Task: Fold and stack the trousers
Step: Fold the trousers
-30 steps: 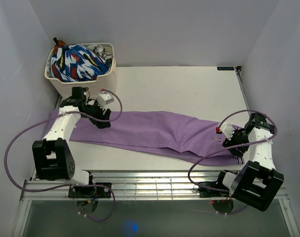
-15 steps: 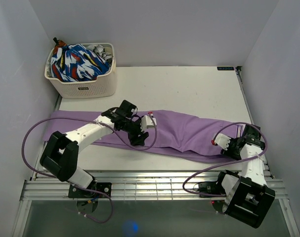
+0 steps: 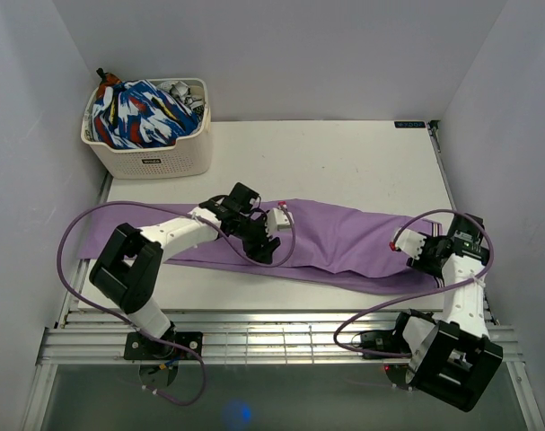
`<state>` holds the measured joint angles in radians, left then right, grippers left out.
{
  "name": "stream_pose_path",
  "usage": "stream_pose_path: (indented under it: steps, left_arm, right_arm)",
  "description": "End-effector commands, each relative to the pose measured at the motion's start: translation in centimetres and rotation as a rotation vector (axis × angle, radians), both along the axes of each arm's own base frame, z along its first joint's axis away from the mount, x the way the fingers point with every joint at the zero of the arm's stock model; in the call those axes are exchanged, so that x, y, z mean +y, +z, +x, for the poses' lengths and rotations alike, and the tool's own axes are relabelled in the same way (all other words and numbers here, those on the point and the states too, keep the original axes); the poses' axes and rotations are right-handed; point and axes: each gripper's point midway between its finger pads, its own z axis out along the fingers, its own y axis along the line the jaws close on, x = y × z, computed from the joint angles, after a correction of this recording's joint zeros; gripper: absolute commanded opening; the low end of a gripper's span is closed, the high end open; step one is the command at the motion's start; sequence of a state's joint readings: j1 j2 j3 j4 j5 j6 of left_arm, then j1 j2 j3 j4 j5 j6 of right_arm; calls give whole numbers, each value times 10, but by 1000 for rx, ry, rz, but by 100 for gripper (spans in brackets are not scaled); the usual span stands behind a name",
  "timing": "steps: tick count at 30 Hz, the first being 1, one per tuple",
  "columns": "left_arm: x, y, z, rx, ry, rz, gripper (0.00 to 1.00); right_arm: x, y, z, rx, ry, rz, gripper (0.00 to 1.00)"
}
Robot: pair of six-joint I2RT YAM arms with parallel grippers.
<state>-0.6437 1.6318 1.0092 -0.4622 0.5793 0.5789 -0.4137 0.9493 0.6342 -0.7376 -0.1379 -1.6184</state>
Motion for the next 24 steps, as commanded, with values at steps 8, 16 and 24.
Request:
stream_pose_path:
  steps: [8, 16, 24]
  left_arm:
    - [-20, 25, 1, 19, 11, -71, 72]
    - [-8, -23, 5, 61, 113, 45, 59]
    - [-5, -27, -6, 97, 127, 33, 54]
  right_arm:
    - [-1, -25, -8, 80, 99, -47, 41]
    - [-2, 3, 8, -5, 96, -48, 8]
    - [-3, 47, 22, -70, 107, -48, 8]
